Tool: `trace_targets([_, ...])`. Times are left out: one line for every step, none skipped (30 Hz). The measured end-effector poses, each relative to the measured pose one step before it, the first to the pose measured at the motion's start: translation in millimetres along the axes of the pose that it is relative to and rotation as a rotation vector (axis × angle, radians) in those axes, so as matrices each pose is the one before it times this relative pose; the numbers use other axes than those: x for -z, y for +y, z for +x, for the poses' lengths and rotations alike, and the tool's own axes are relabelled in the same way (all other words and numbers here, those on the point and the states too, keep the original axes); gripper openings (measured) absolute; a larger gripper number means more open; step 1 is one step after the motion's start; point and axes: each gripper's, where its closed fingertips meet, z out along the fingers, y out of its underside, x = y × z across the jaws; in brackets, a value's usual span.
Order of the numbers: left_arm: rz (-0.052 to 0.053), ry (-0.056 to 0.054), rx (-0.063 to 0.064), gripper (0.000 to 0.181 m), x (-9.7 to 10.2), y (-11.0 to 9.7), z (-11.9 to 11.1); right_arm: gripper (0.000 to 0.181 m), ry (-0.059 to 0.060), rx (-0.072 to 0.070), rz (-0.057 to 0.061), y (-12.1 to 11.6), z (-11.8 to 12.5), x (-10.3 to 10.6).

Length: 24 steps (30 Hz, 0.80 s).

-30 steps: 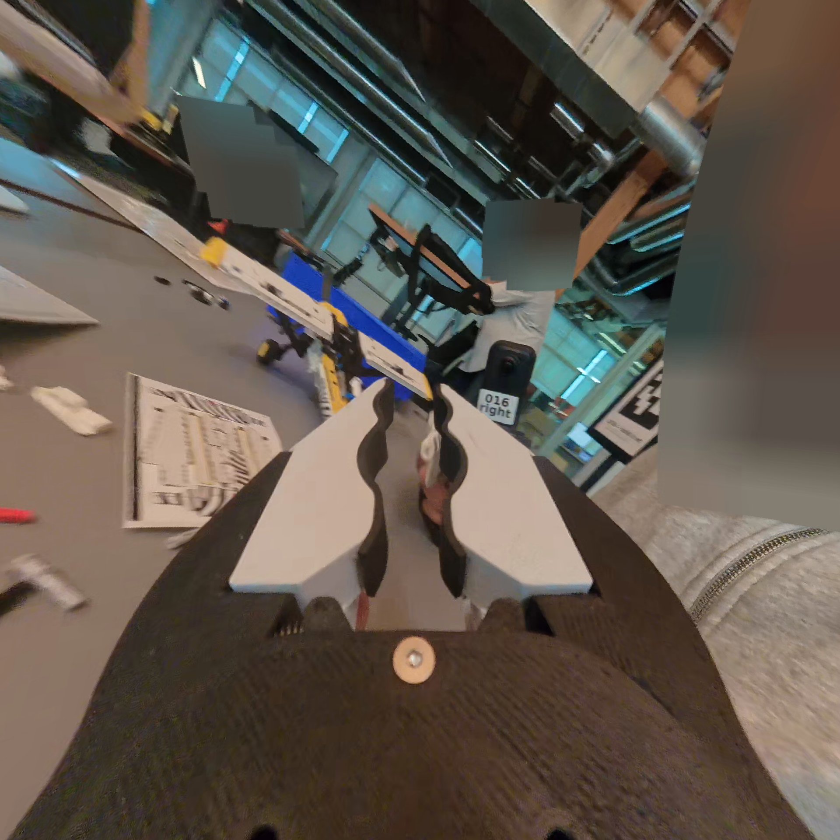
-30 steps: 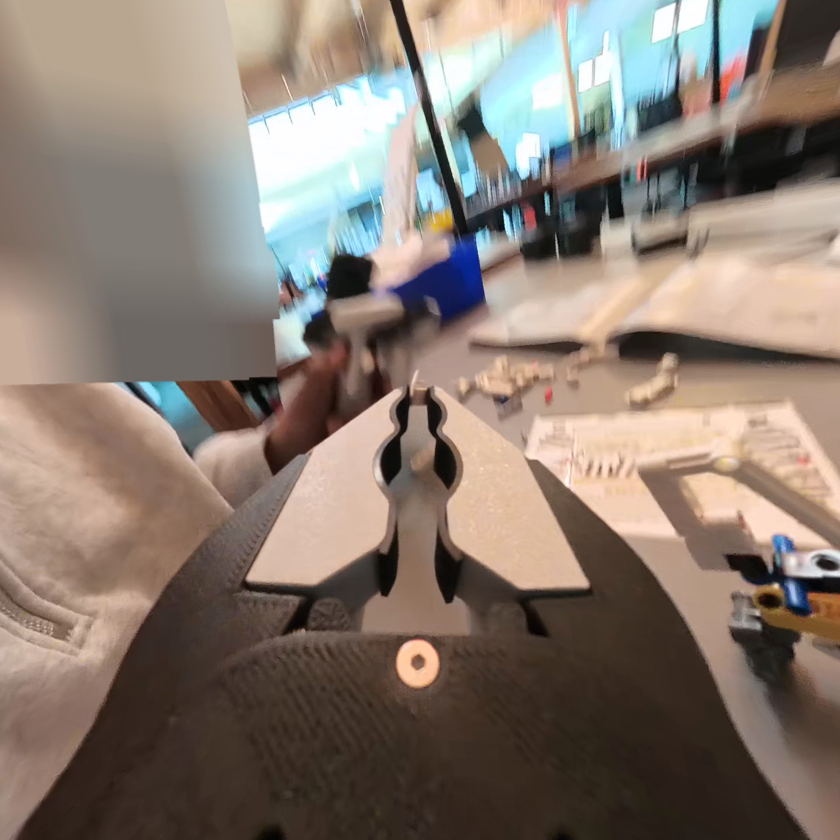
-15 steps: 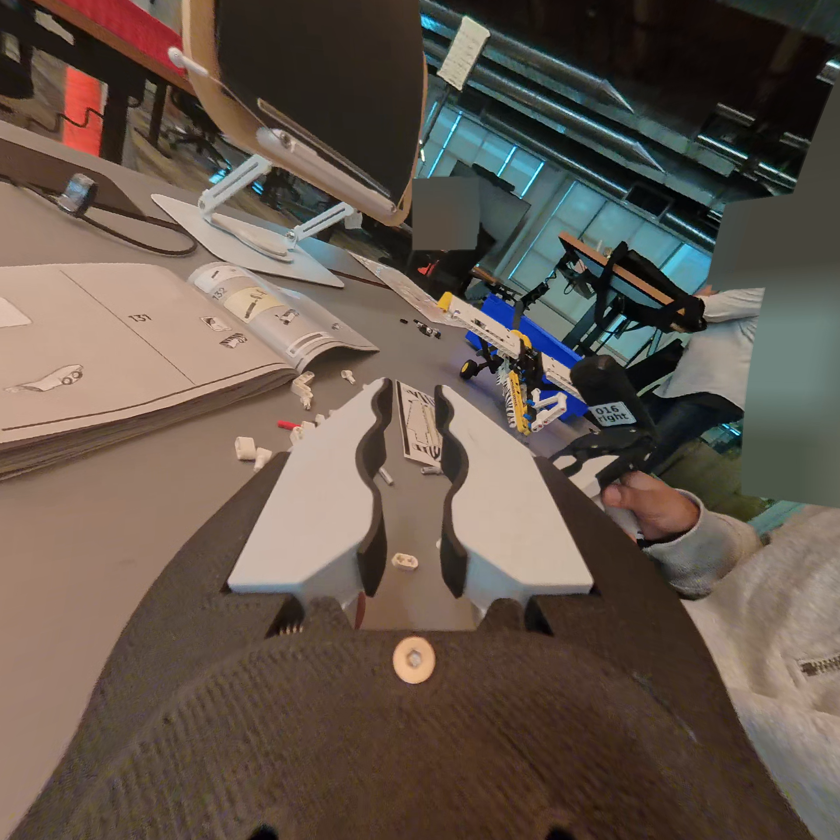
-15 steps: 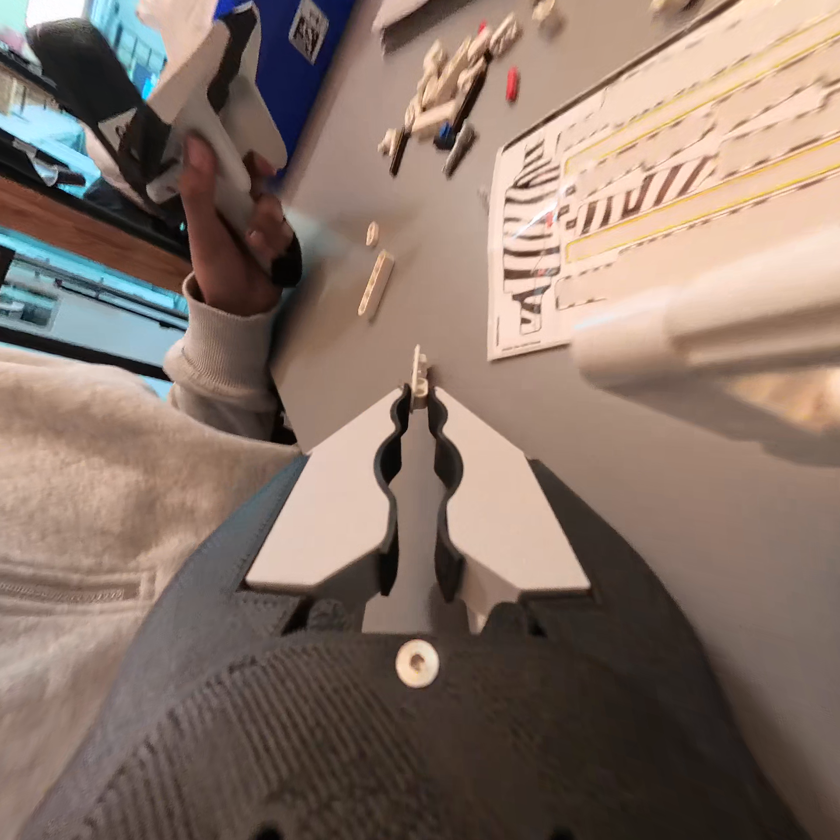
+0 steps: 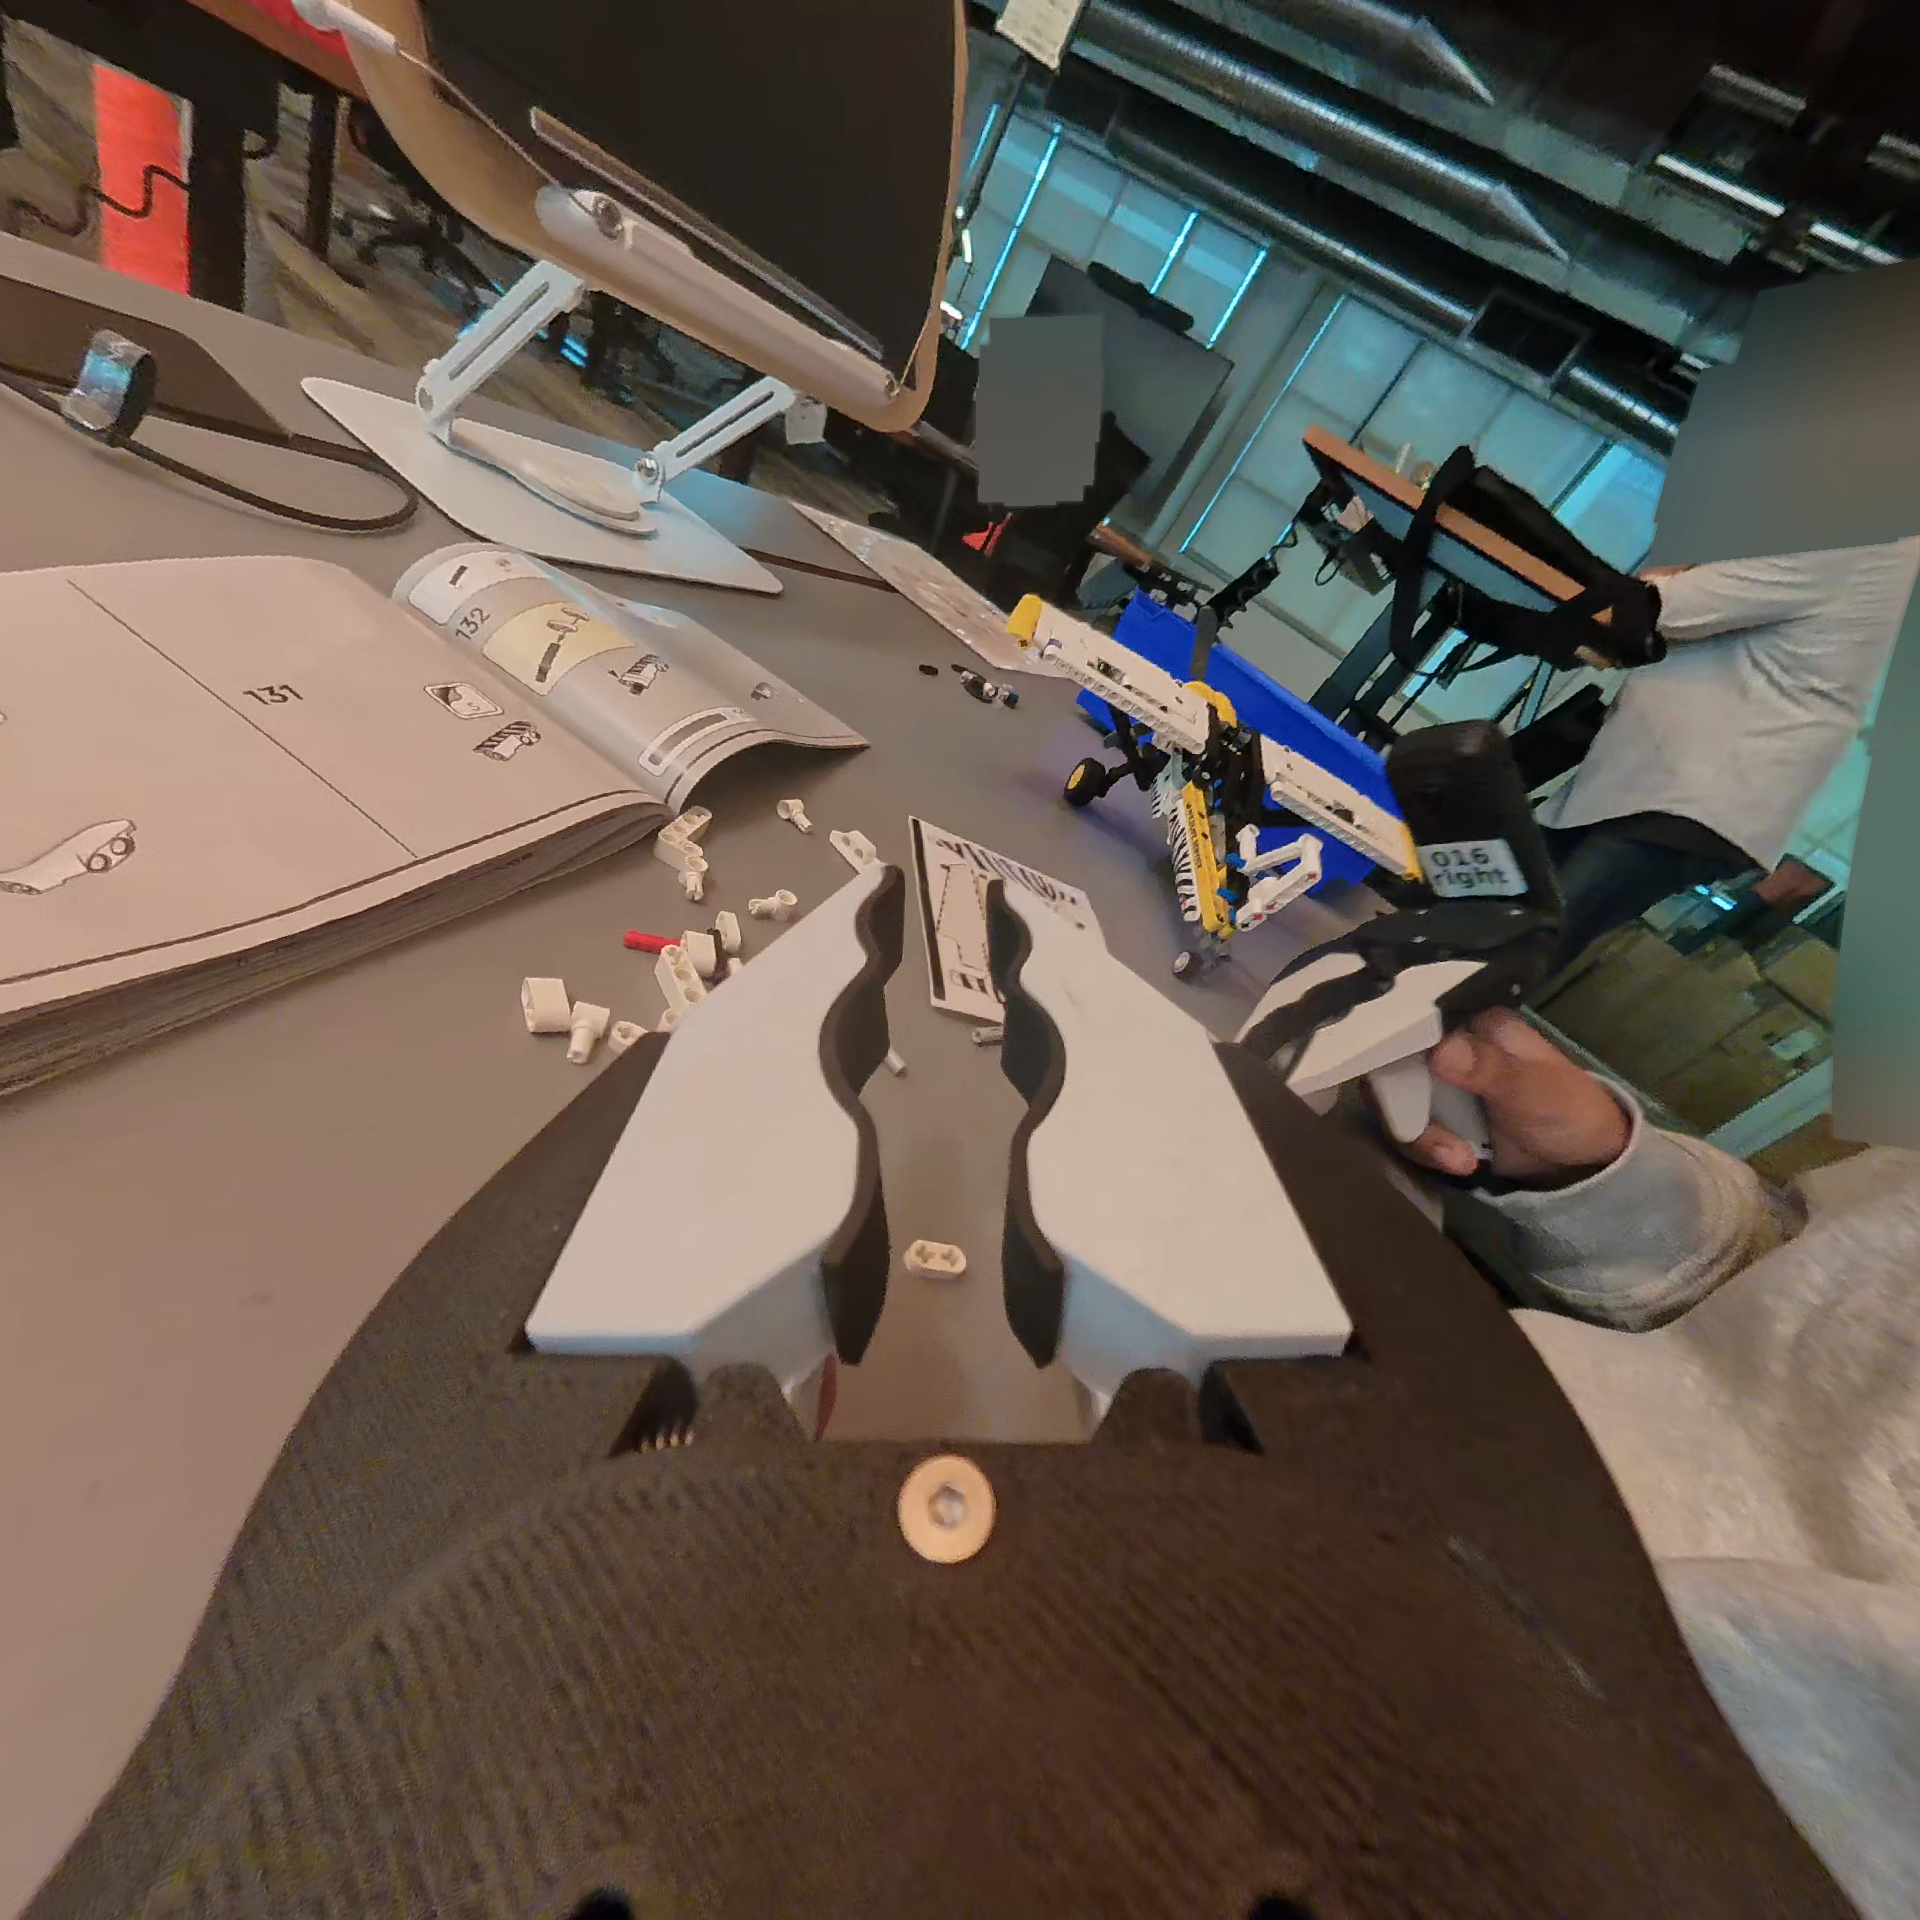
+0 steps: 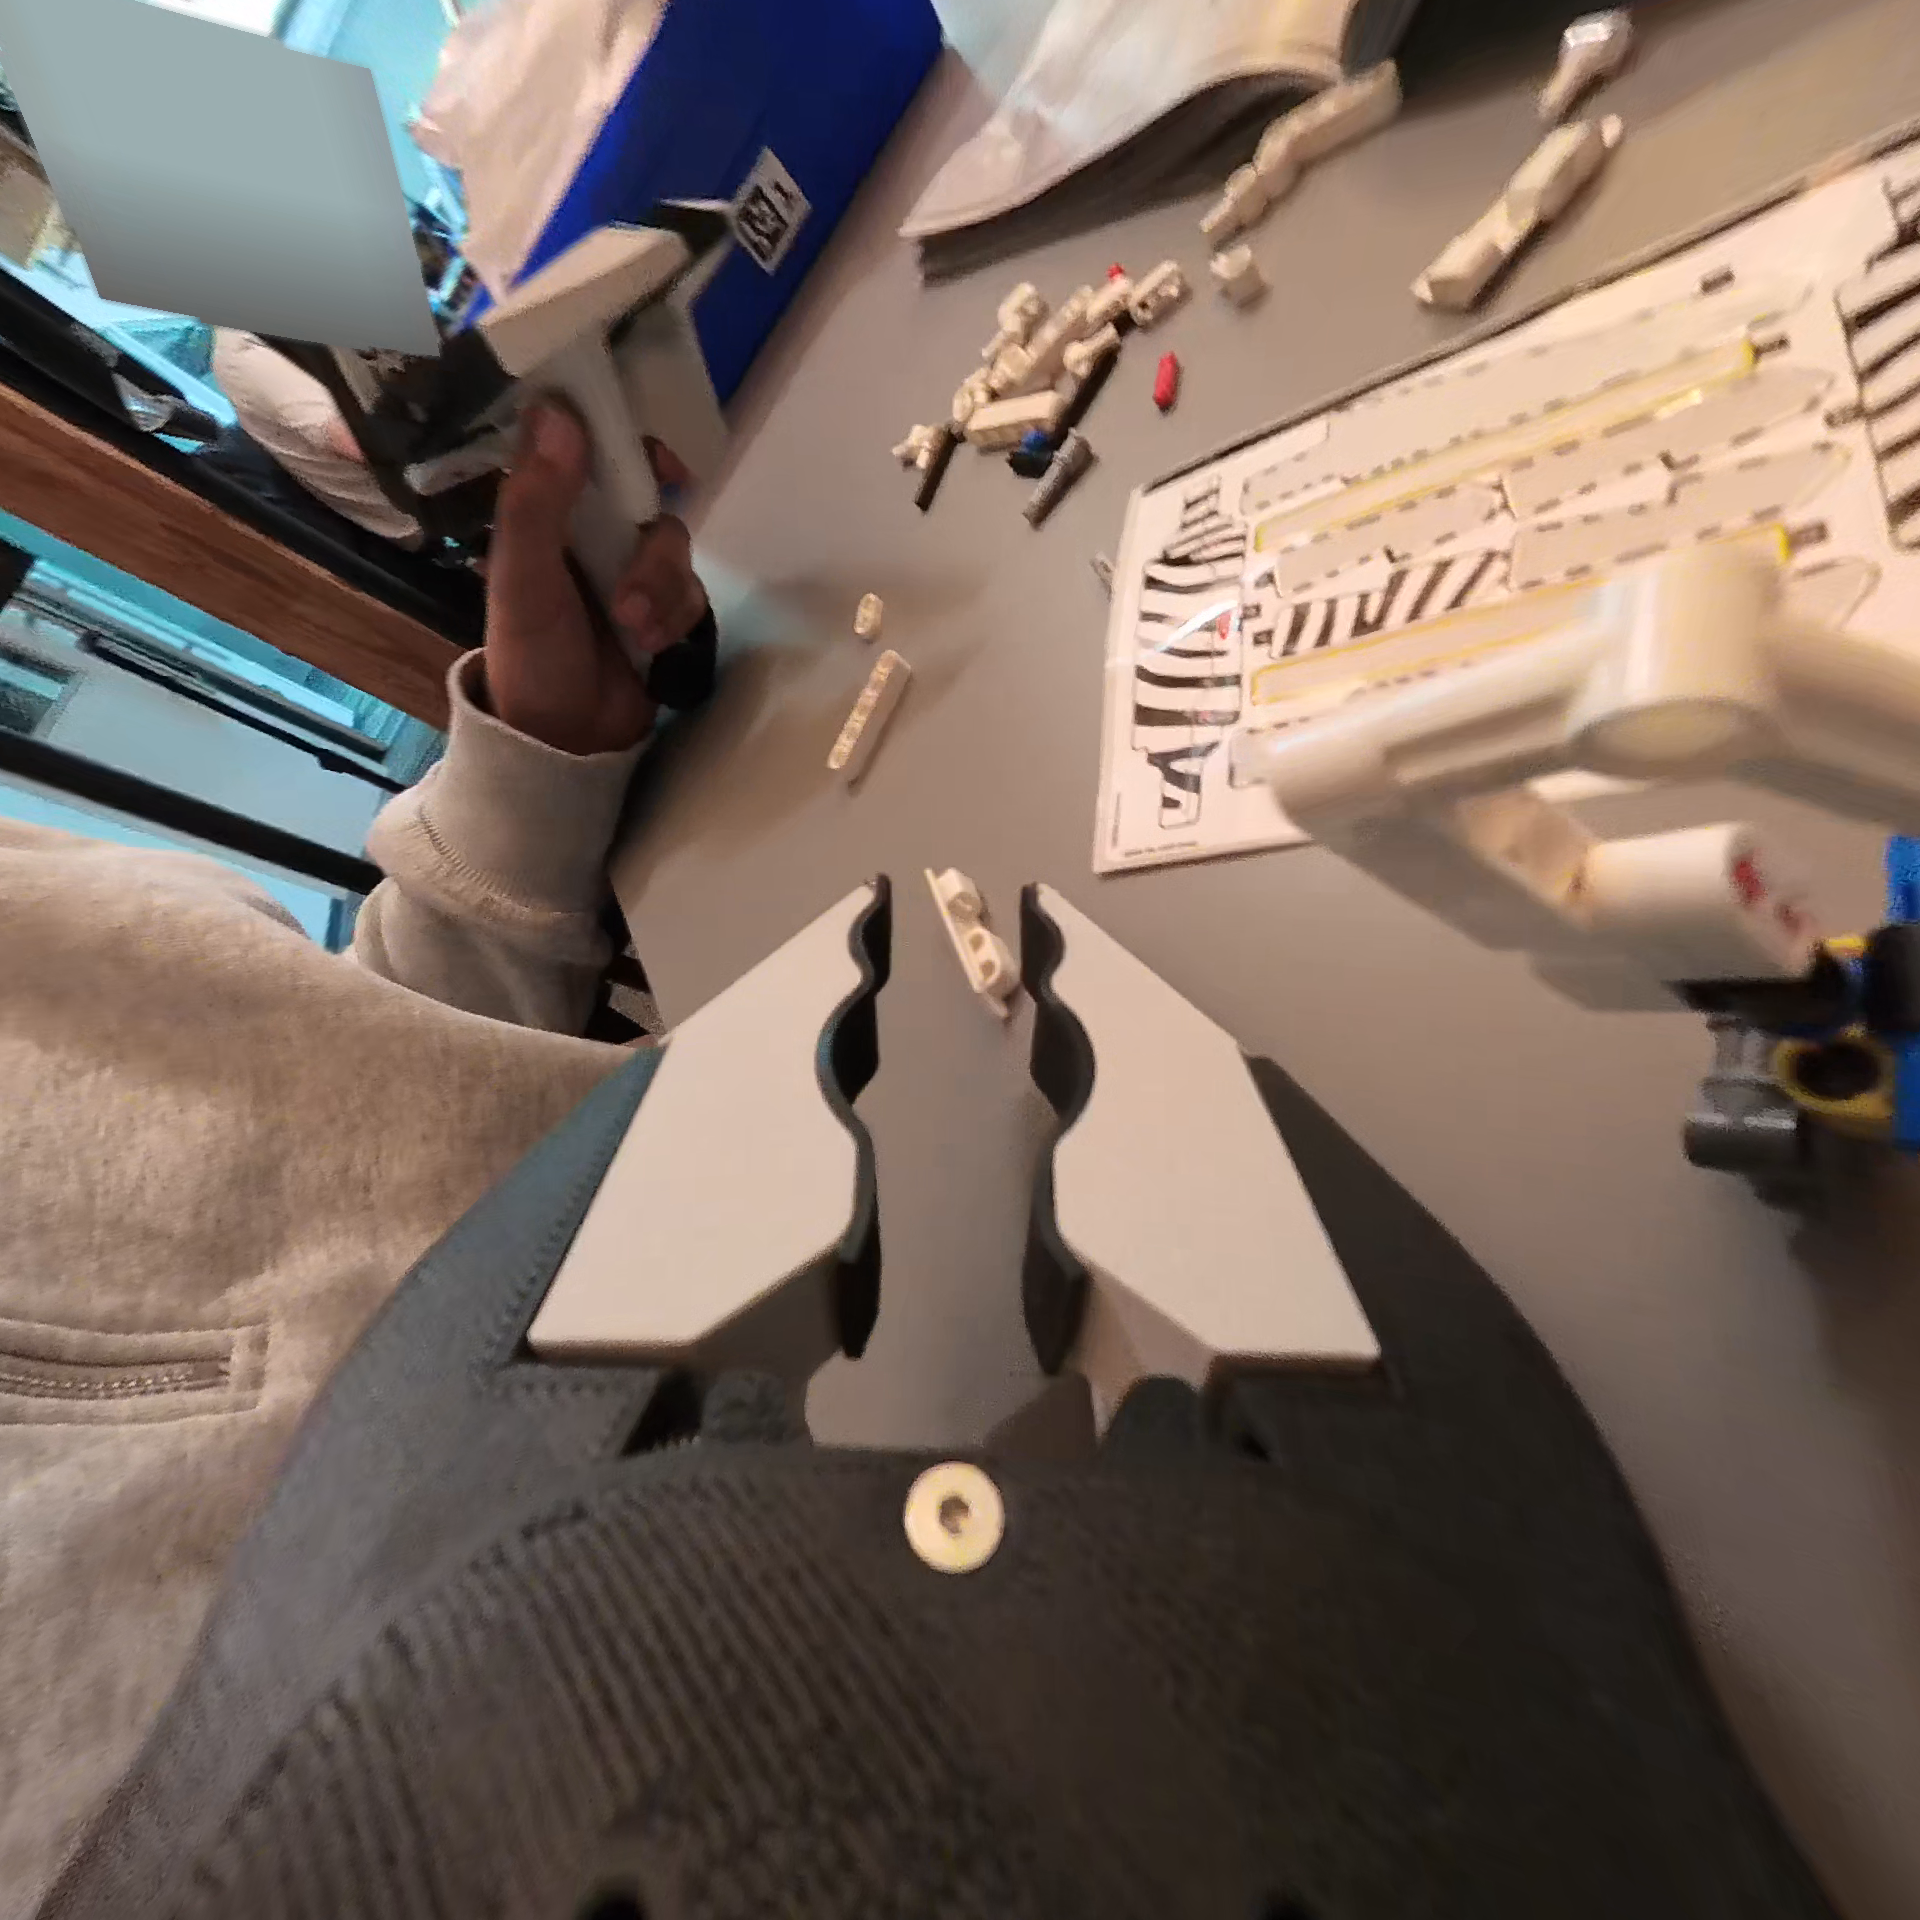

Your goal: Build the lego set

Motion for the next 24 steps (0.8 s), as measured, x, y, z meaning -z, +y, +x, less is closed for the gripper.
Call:
trace_targets([-0.0047, -0.0100, -0.0099, 0.014, -0.60, 0.42, -0.78, 0.024, -0.0144, 0.0230, 0.0149, -2.12, -3.70, 1.32])
trace_targets([-0.0037, -0.0108, -0.0088, 0.014, -0.45, 0.27, -1.03, 0.024, -0.0141, 0.0217, 0.0127, -1.65, -3.71, 0.96])
trace_targets([-0.0027, -0.0099, -0.0078, 0.014, -0.30, 0.14, -0.83, 0.023, -0.0144, 0.0198, 0.0117, -1.51, -3.77, 0.84])
trace_targets([-0.0012, -0.0109, -0.0072, 0.014, -0.11, 0.12, -1.00, 0.023, -0.0162, 0.0197, 0.0151, -1.93, -4.10, 1.08])
trace_targets([0.0011, -0.0114, -0.0067, 0.014, 0.25, -0.31, -1.08, 0.022, -0.0181, 0.0227, 0.0228, -2.98, -4.53, 1.74])
trace_targets([0.0035, -0.0119, -0.0060, 0.015, 0.39, -0.54, -1.37, 0.022, -0.0193, 0.0264, 0.0325, -4.12, -5.12, 2.59])
trace_targets([0.0049, -0.0127, -0.0050, 0.015, 0.70, -0.90, -1.57, 0.022, -0.0127, 0.0277, 0.0361, -4.26, -4.56, 3.47])
trace_targets([0.0056, -0.0136, -0.0035, 0.015, 0.84, -0.95, -1.98, 0.021, -0.0056, 0.0299, 0.0356, -4.06, -4.04, 3.94])
trace_targets([0.0053, -0.0147, -0.0031, 0.014, 0.96, -0.95, -2.21, 0.020, -0.0118, 0.0315, 0.0353, -3.99, -4.77, 3.90])
trace_targets([0.0046, -0.0163, -0.0040, 0.012, 1.03, -0.94, -2.47, 0.020, -0.0133, 0.0297, 0.0359, -4.23, -4.85, 3.66])
trace_targets([0.0046, -0.0186, -0.0043, 0.011, 1.04, -0.88, -2.66, 0.019, -0.0115, 0.0284, 0.0379, -4.73, -4.20, 3.49])
trace_targets([0.0040, -0.0152, -0.0053, 0.010, 0.78, -0.77, -2.17, 0.019, -0.0093, 0.0290, 0.0374, -4.75, -3.85, 3.18])
trace_targets([0.0027, -0.0125, -0.0049, 0.008, 0.51, -0.61, -1.50, 0.019, -0.0054, 0.0284, 0.0346, -4.47, -3.24, 2.88])
trace_targets([-0.0015, -0.0152, -0.0026, 0.007, 0.08, 0.18, -1.85, 0.019, -0.0007, 0.0269, 0.0307, -3.86, -2.32, 2.42])
trace_targets([-0.0054, -0.0101, -0.0044, 0.005, -0.31, 0.69, -0.95, 0.019, 0.0008, 0.0258, 0.0254, -3.33, -1.94, 1.86])
trace_targets([-0.0048, -0.0039, -0.0067, 0.003, -0.48, 0.67, 0.20, 0.019, -0.0004, 0.0260, 0.0194, -2.54, -2.04, 1.11])
trace_targets([-0.0037, -0.0028, -0.0078, 0.001, -0.32, 0.50, 0.47, 0.019, 0.0037, 0.0246, 0.0134, -1.64, -1.31, 0.47])
trace_targets([-0.0034, -0.0030, -0.0079, 0.000, -0.22, 0.40, 0.55, 0.019, 0.0057, 0.0251, 0.0076, -1.03, -1.18, -0.03])
trace_targets([-0.0027, -0.0014, -0.0076, 0.000, -0.08, 0.39, 0.73, 0.019, 0.0052, 0.0265, 0.0034, -0.32, -1.27, -0.61])
trace_targets([-0.0013, -0.0009, -0.0067, 0.000, 0.08, 0.22, 0.59, 0.019, 0.0054, 0.0248, -0.0020, 0.39, -1.33, -1.02])
trace_targets([-0.0004, -0.0017, -0.0048, 0.000, 0.21, 0.06, 0.49, 0.019, 0.0053, 0.0253, -0.0029, 0.55, -1.31, -1.29])
trace_targets([0.0004, -0.0008, -0.0033, 0.000, 0.18, -0.01, 0.26, 0.020, 0.0080, 0.0260, -0.0019, 0.33, -0.97, -1.61])
trace_targets([0.0005, -0.0019, -0.0013, 0.000, 0.21, -0.05, -0.07, 0.021, 0.0109, 0.0276, 0.0002, 0.16, -0.56, -1.88])
trace_targets([-0.0002, -0.0029, 0.0008, 0.000, 0.10, 0.00, -0.46, 0.028, 0.0235, 0.0292, 0.0047, -0.39, 1.13, -1.96])
